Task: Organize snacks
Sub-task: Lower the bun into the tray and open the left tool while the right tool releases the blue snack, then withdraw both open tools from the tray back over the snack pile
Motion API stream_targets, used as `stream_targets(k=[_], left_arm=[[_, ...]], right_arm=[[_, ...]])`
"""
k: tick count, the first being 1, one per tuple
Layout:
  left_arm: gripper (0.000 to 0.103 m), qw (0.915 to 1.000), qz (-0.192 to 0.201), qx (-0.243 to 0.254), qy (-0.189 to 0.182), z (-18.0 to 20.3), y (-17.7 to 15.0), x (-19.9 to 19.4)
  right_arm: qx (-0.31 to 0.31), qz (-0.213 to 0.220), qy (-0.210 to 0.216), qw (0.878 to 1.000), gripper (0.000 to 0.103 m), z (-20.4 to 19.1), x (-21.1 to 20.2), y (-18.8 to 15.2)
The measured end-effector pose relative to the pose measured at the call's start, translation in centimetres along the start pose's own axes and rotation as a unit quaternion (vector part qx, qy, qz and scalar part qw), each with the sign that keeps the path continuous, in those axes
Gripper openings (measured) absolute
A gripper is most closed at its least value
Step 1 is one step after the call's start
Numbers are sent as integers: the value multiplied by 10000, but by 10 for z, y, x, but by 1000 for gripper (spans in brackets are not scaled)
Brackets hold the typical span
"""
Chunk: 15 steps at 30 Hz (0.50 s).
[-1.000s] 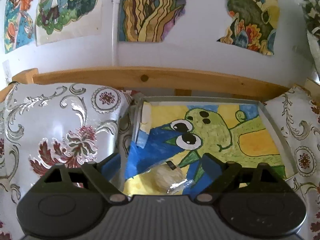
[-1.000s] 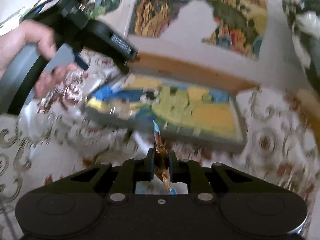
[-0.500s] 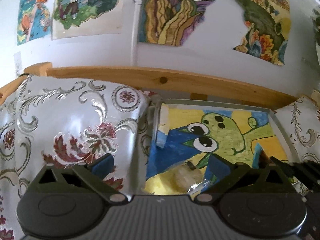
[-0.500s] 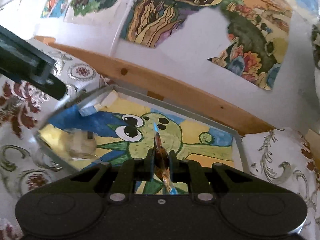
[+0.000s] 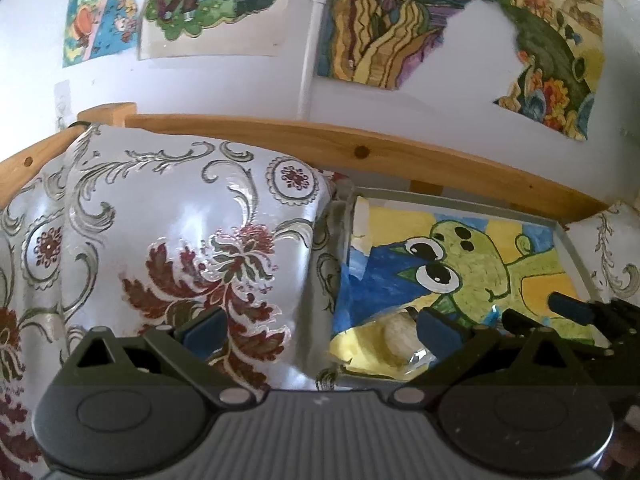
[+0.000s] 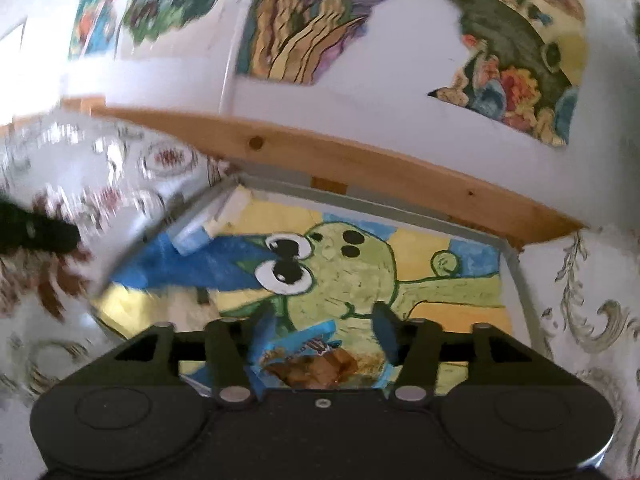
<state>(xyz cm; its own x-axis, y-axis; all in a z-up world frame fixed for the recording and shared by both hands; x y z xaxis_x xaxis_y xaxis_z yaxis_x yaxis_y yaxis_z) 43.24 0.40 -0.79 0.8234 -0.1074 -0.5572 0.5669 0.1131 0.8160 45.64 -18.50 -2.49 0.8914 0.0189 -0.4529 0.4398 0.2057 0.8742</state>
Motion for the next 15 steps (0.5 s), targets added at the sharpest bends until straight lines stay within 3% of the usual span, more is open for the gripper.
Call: stream_targets(k=[10, 15], left_arm=[[102, 9988, 342, -323, -102, -5, -2, -41], [103, 9978, 585, -276, -168, 0, -10, -70]], right_arm=[[513, 651, 160, 9964, 99, 19, -84, 16], [599, 1039, 150, 9927, 102, 25, -142, 11]])
Point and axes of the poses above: each gripper's, at about its wrist camera, not at the fingertips, and x roughly the way its jaws point, z to its right, y to its top, the point moved 10 cm from there along x, roughly the way its jaws point, and after that the axes turned 3 degrees about -y, right-handed, at the moved point
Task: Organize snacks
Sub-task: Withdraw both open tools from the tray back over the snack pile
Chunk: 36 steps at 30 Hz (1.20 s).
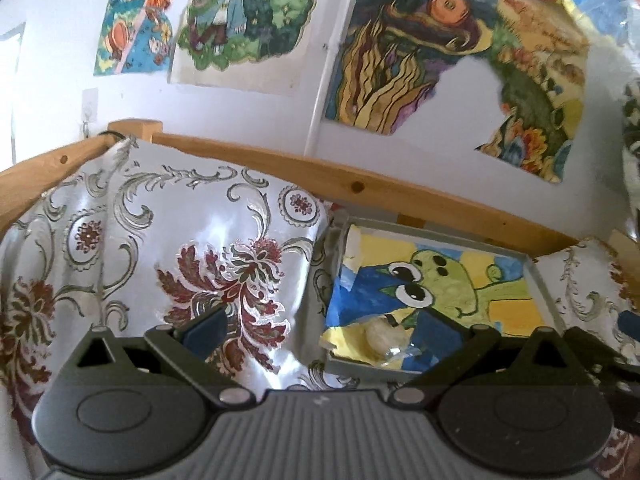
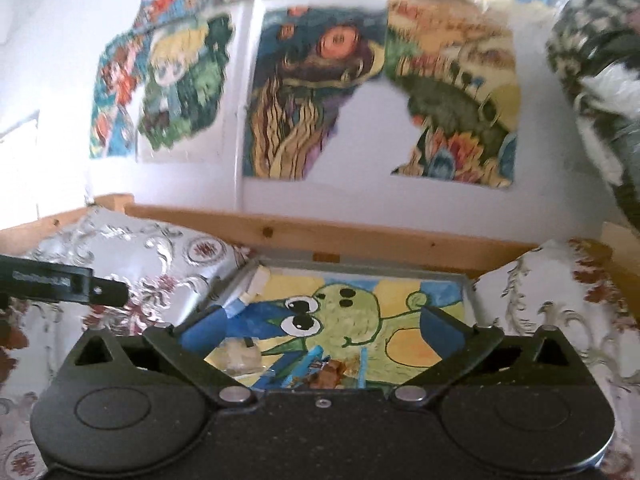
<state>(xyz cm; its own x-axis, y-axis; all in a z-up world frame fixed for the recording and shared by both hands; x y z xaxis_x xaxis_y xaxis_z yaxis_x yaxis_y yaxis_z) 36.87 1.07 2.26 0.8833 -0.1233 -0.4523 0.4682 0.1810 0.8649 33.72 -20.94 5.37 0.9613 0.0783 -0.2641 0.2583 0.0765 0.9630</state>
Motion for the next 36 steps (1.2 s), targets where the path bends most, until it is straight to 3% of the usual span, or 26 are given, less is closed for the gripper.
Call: stream_targets(k=[11, 20, 29, 36], left_arm=[[103, 9995, 303, 100, -90, 1, -36, -68], [103, 9976, 328, 612, -74, 4, -84, -114], [103, 9973, -8, 719, -115, 1, -127, -136], [103, 9934, -637, 915, -258, 4, -164, -137]], right_arm=[[55, 169, -288, 9994, 102, 1, -105, -28], [155, -42, -488, 9987, 102, -4, -156, -62], [283, -576, -703, 9955, 102, -4, -187, -102], [566, -1222, -849, 9873, 102, 7, -196, -135]])
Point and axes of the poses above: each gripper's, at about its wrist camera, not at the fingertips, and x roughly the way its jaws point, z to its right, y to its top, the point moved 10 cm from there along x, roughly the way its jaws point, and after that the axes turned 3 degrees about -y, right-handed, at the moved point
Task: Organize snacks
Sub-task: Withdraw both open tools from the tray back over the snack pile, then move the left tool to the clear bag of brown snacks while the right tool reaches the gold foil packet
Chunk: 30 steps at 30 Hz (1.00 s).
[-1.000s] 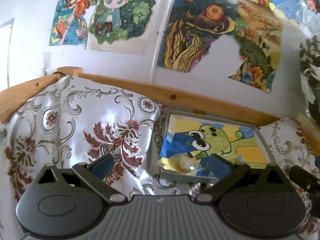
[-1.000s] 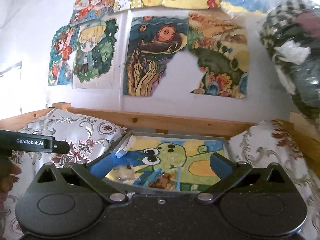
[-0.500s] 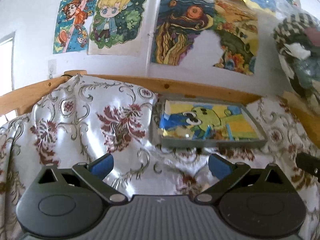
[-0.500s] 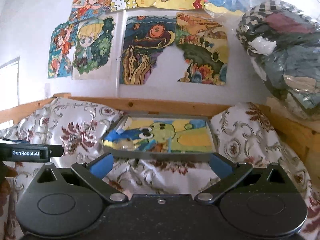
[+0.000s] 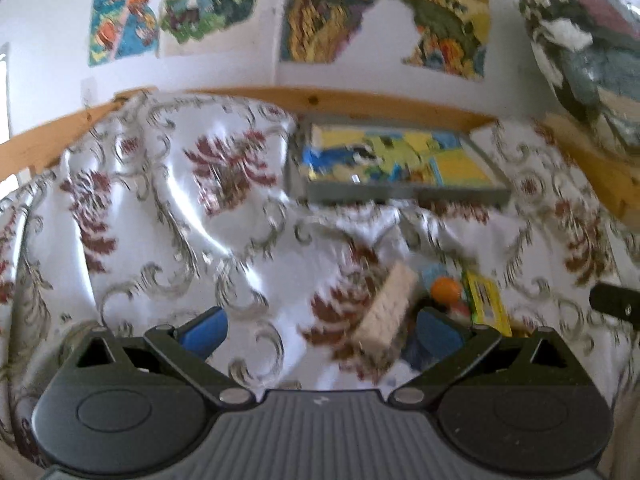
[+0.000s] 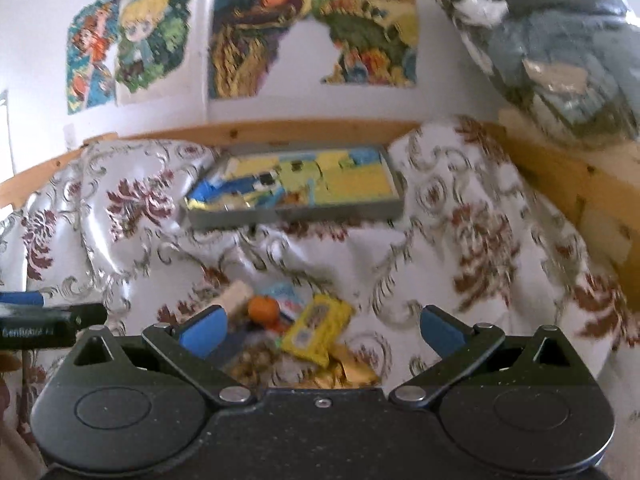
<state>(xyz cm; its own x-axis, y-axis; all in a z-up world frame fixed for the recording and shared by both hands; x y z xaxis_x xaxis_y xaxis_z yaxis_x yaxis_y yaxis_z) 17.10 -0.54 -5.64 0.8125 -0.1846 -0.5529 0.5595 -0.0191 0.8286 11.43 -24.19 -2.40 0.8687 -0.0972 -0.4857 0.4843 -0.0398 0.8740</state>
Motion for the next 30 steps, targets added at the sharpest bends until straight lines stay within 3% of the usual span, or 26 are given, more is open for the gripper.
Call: stream_targets(k=[10, 18, 22, 30], left_arm=[[103, 9960, -651, 411, -464, 30, -27, 15], [103, 9892, -965, 968, -523, 52, -39, 33], [103, 9851, -1034, 1206, -662, 64, -41, 41], [100, 9778, -963, 1593, -960, 87, -41, 57]], right_arm=[[-138, -851, 29, 9963, 102, -2, 20, -19], [176, -1790, 214, 9835, 102, 4, 51, -35], [382, -2168, 245, 9752, 102, 12, 71, -37], [203, -2510, 370, 9671, 102, 14, 107, -36]])
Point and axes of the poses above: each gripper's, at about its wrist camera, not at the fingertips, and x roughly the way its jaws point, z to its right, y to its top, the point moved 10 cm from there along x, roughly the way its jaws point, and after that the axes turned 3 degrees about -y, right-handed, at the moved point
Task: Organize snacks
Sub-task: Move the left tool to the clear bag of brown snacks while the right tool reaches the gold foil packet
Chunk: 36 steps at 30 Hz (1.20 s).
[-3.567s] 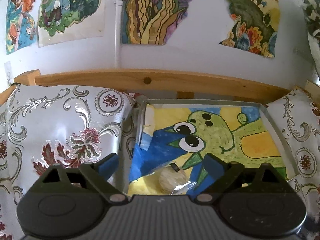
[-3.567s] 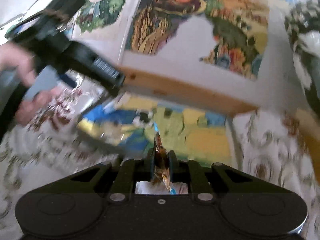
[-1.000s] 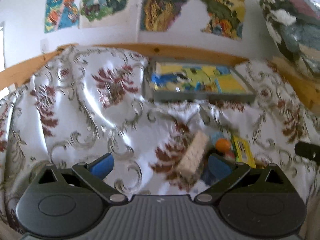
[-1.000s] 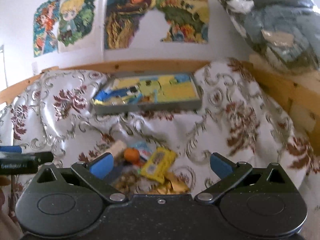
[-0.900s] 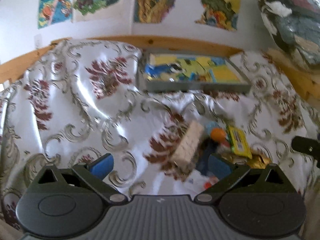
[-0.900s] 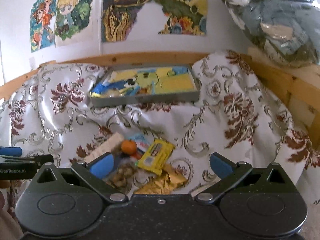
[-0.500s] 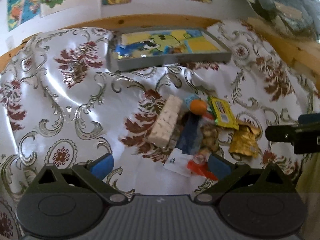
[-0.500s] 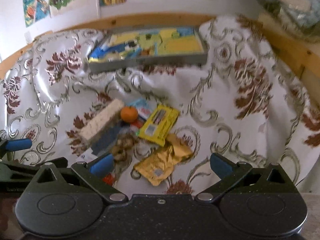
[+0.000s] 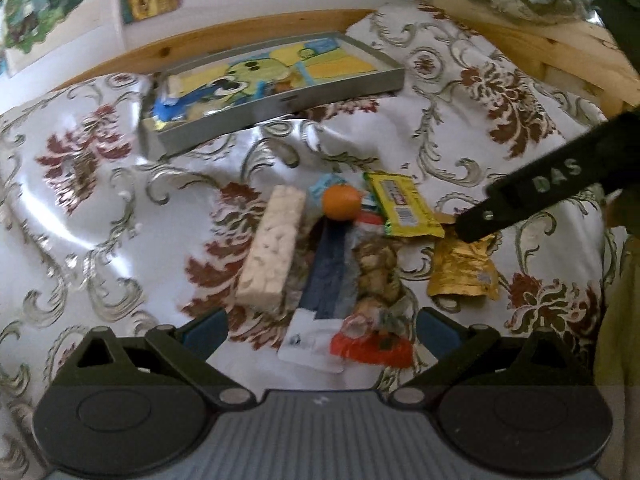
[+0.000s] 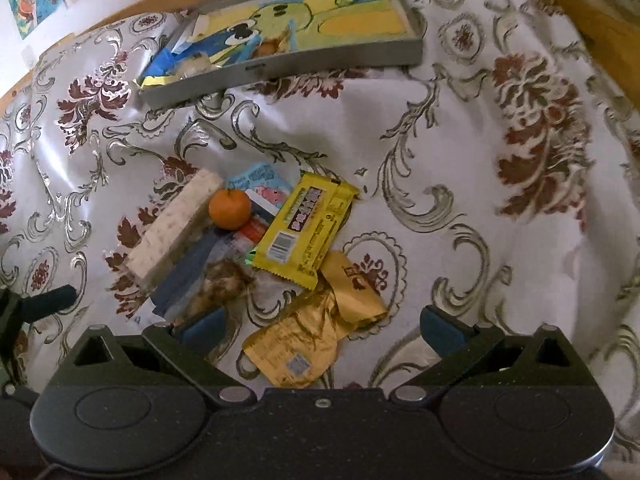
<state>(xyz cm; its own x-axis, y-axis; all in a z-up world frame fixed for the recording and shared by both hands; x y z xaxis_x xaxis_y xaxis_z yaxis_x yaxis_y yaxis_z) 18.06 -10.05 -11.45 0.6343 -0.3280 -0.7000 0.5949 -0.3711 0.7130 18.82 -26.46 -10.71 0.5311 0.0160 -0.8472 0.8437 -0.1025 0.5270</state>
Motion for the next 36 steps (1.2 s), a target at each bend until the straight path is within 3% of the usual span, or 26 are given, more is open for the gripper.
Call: stream_targets(k=[6, 8, 14, 22, 27, 35, 36], left_arm=[[94, 9995, -15, 44, -322, 9, 3, 14], [90, 9991, -60, 19, -414, 11, 3, 20], [80, 9974, -202, -97, -678, 17, 4, 35], [71, 9955, -325, 63, -892, 27, 0, 48], [71, 9959, -380, 260, -780, 30, -1, 53], [72, 9959, -443, 603, -516, 36, -2, 60], [68, 9959, -442, 620, -479, 35, -2, 60]], right_arm=[[426, -402, 164, 9981, 93, 7, 21, -8], [558, -444, 220, 9972, 87, 8, 25, -9], [671, -549, 297, 9958, 83, 6, 37, -10], [956, -407, 433, 9936, 56, 8, 44, -2], [943, -447, 530, 9931, 54, 3, 48, -2], [905, -503, 401, 9938, 59, 0, 62, 0], [848, -499, 373, 9944, 60, -1, 63, 0]])
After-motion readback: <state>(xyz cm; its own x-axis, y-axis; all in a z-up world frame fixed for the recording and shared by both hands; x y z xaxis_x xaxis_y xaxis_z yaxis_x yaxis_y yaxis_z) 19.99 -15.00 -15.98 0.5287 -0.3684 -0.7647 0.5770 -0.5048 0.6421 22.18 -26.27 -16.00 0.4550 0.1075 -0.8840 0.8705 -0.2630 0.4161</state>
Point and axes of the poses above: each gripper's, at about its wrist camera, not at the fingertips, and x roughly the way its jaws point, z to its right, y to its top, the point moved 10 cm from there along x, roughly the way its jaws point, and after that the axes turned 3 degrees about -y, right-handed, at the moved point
